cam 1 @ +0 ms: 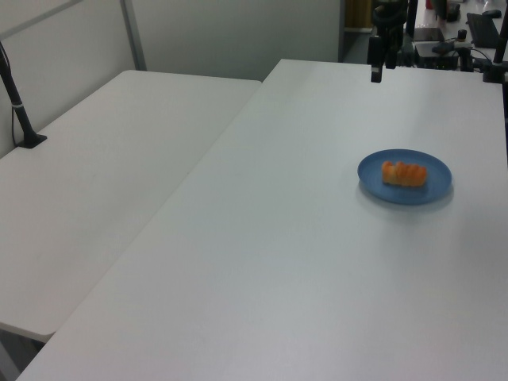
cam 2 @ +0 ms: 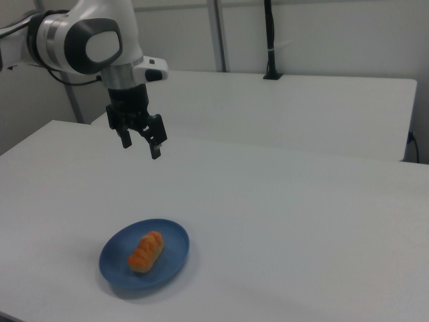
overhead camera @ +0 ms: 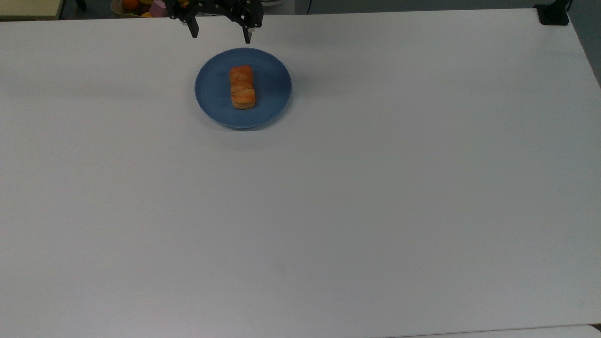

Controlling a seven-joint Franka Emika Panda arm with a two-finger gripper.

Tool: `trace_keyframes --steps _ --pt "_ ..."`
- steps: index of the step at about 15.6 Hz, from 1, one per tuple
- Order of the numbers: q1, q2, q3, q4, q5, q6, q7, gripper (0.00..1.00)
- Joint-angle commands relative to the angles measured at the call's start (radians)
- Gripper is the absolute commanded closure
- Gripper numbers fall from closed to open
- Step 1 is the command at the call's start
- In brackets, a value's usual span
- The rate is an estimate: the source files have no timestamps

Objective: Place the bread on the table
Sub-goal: 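Move the open gripper down over the orange bread roll on the plate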

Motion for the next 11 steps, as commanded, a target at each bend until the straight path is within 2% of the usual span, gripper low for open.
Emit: trace_keyframes --steps 1,6,8,11 --pt "0.0 0.003 -0.018 0.019 -0.001 -0.05 -0.007 0.0" --pt "-0.001 0.007 -0.018 0.008 -0.01 -0.035 -0.014 0.0" --pt "-0.001 0.007 -0.016 -0.044 -0.045 -0.024 -0.021 0.0" --pt "0.005 0.003 -0.008 -0.18 -0.088 0.094 -0.022 0.0"
